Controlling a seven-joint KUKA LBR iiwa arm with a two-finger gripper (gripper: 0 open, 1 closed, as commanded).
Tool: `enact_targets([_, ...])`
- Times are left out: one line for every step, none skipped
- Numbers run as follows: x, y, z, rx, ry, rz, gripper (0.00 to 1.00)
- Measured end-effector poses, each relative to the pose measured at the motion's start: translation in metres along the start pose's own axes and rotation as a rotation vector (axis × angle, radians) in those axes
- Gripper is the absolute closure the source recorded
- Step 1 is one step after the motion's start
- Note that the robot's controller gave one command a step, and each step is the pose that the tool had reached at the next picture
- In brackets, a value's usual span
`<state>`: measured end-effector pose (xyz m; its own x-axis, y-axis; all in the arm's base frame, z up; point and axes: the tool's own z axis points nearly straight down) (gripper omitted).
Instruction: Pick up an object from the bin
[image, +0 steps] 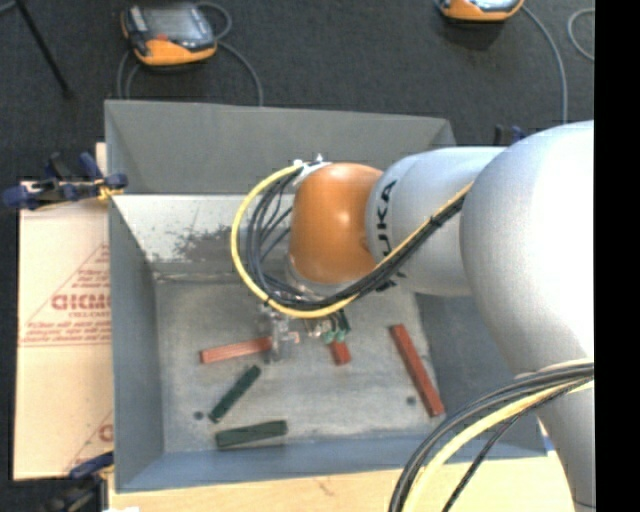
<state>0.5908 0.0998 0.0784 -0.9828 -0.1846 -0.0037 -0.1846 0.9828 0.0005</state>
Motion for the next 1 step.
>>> enact_targets([-0.0218, 0.0040, -0.1388, 0.001, -0.002, -0.011, 1.00])
